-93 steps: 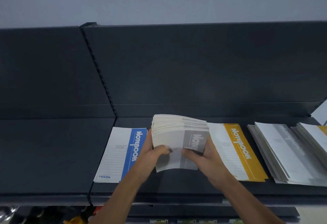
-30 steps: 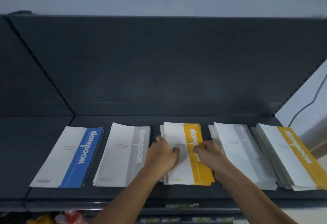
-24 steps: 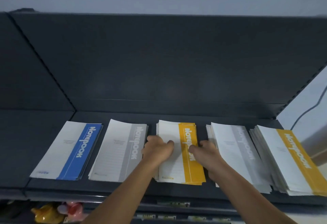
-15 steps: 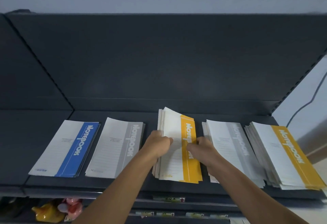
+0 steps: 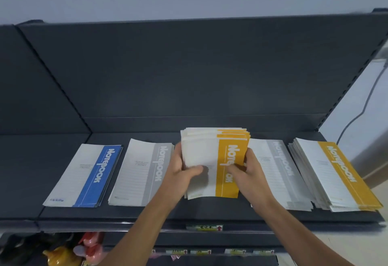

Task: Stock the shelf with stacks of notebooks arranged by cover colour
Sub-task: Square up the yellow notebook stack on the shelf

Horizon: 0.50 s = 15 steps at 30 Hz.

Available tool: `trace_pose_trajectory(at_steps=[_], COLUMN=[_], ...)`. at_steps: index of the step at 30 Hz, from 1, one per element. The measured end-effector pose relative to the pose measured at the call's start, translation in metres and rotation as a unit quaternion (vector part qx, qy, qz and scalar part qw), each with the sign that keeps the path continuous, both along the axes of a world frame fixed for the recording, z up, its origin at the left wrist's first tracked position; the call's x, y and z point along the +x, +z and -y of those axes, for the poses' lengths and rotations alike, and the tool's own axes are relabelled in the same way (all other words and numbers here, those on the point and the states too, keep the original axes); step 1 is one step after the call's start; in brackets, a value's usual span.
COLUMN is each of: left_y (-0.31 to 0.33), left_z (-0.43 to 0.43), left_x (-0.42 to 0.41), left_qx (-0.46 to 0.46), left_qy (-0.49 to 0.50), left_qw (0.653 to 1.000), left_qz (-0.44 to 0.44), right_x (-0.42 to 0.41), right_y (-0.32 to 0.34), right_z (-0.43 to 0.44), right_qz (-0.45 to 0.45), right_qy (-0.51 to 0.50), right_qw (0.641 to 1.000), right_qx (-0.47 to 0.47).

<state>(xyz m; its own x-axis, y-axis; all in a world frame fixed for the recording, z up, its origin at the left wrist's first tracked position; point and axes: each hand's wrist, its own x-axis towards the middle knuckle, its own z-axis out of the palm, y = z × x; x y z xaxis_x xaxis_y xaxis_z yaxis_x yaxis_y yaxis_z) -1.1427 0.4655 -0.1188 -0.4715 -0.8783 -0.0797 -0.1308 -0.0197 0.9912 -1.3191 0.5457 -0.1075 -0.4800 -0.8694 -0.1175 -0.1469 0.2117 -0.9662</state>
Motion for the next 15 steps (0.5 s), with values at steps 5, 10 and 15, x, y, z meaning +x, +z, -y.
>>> trace_pose_trajectory(at_steps=[5,10,15], left_y=[0.002,0.004,0.004], left_z=[-0.008,-0.012,-0.006], left_x=[-0.004,-0.008,-0.006], left_qx=[-0.027,-0.075,-0.076], left_qy=[0.005,0.008,-0.018], left_qw=[0.999,0.997,0.997], left_qz=[-0.020,-0.030,-0.029], right_x=[0.010,0.009,0.001], right_y=[-0.003,0.001,-0.001], right_z=[-0.007,-0.009,-0.013], right_qz=[0.008,-0.013,0.006], right_qy=[0.014,0.032,0.043], right_qw=[1.000,0.997,0.999], right_qx=[-0.021,-0.065,-0.031])
